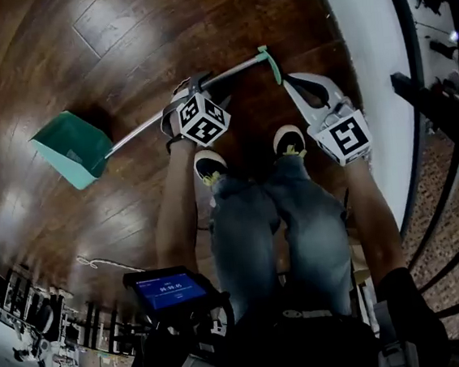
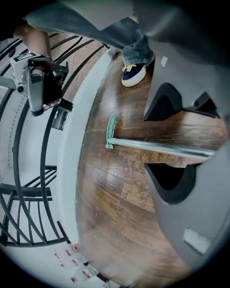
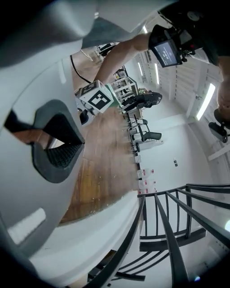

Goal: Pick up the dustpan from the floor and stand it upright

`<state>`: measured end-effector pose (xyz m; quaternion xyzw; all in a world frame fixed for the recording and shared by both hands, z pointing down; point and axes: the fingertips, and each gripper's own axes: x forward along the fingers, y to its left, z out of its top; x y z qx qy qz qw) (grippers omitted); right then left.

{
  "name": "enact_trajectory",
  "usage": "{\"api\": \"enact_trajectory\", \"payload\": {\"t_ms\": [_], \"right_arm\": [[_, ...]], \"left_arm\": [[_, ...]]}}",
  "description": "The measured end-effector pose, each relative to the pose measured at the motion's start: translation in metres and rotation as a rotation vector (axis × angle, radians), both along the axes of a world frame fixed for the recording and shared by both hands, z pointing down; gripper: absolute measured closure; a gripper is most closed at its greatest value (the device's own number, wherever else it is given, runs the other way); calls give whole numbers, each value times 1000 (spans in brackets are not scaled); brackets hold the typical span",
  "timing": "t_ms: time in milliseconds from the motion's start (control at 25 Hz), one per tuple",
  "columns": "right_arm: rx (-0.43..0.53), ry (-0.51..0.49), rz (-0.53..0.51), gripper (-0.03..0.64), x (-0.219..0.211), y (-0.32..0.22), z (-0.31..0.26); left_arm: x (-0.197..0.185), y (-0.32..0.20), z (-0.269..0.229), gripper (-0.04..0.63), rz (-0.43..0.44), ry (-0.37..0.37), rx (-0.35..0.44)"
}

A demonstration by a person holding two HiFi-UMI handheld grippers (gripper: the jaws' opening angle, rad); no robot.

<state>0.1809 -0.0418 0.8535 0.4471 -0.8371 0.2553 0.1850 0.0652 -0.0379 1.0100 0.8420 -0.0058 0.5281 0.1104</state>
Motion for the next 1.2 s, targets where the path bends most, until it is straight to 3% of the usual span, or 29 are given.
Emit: {"api": "enact_trajectory", "payload": {"t_ms": [200, 520, 720, 880, 1200], "right_arm": [[43, 5, -2, 614, 5, -7, 2], [68, 26, 34, 615, 20, -10, 4], [80, 25, 50, 614, 23, -11, -13], [110, 8, 105, 614, 27, -18, -82], [279, -67, 41, 614, -36, -30, -340]], "left_arm": [[22, 0, 33, 308, 47, 4, 12], [41, 6, 58, 487, 115, 12, 19], [41, 3, 43, 491, 98, 17, 20], [40, -26, -46, 489, -1, 93, 97], [-7, -60, -292, 489, -193, 288, 258]]}}
